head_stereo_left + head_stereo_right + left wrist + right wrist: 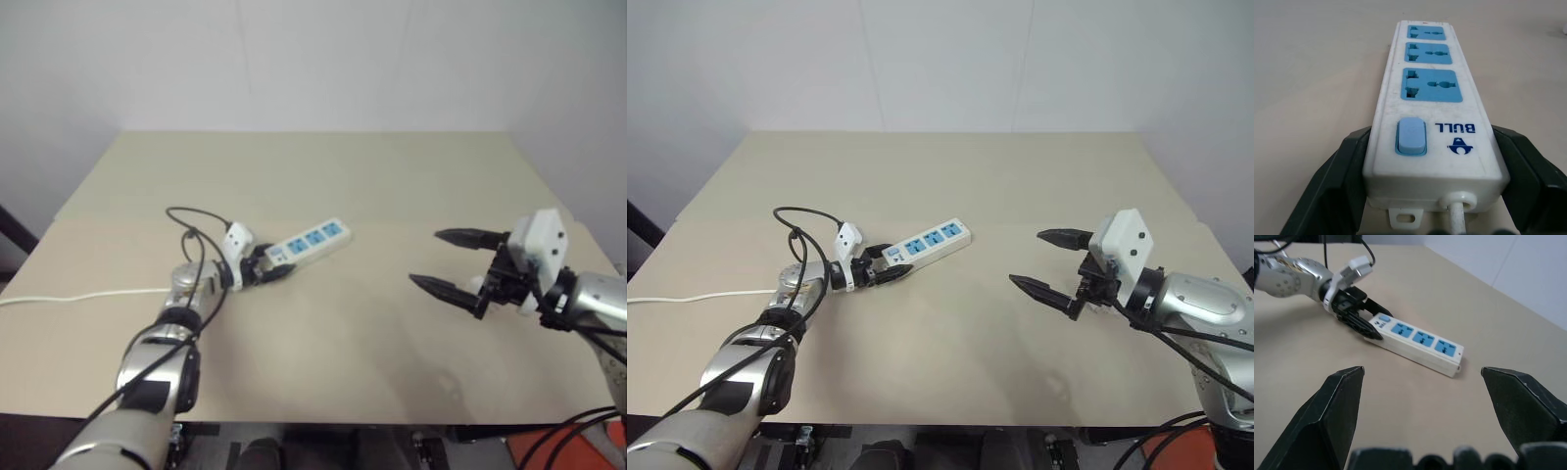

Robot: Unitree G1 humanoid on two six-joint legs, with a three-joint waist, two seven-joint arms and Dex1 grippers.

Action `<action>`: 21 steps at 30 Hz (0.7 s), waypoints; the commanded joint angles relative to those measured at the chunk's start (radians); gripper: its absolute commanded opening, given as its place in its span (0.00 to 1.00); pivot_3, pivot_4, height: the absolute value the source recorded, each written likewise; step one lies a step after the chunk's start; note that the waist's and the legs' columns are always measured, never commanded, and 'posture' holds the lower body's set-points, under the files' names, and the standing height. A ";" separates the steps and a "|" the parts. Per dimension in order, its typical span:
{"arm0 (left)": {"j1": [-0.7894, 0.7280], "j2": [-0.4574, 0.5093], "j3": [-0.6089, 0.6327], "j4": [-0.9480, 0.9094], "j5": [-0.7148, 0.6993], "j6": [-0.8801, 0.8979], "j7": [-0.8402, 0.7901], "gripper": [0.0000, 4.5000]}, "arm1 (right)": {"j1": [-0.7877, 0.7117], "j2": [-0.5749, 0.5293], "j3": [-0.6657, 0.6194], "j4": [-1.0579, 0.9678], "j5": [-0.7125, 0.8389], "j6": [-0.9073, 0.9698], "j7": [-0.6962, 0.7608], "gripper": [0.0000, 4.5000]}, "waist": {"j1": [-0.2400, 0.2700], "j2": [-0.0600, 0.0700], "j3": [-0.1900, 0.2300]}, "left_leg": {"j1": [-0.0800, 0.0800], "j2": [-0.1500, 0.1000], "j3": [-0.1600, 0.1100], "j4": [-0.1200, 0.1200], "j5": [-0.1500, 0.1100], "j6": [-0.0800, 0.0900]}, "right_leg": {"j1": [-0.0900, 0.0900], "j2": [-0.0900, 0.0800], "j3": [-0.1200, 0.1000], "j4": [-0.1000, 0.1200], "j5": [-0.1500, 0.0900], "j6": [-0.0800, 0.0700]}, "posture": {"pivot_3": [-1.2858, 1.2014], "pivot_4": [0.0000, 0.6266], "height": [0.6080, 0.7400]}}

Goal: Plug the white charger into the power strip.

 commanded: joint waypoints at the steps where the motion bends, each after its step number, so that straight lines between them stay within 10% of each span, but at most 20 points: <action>1: -0.012 -0.007 -0.005 0.017 0.018 -0.010 0.005 0.73 | -0.040 -0.016 -0.061 -0.048 0.066 0.031 -0.023 1.00 | 0.000 0.000 0.000 | 0.000 0.000 0.000 0.000 0.000 0.000 | 0.000 0.000 0.000 0.000 0.000 0.000 | 0.52 0.24 1.00; 21: 0.112 0.002 -0.099 -0.410 -0.082 0.029 -0.437 0.73 | -0.036 -0.090 -0.160 0.025 0.095 0.110 -0.039 1.00 | 0.003 0.000 0.000 | -0.004 0.000 -0.001 0.000 0.000 0.000 | -0.002 0.000 -0.001 -0.001 0.000 0.000 | 0.52 0.24 1.00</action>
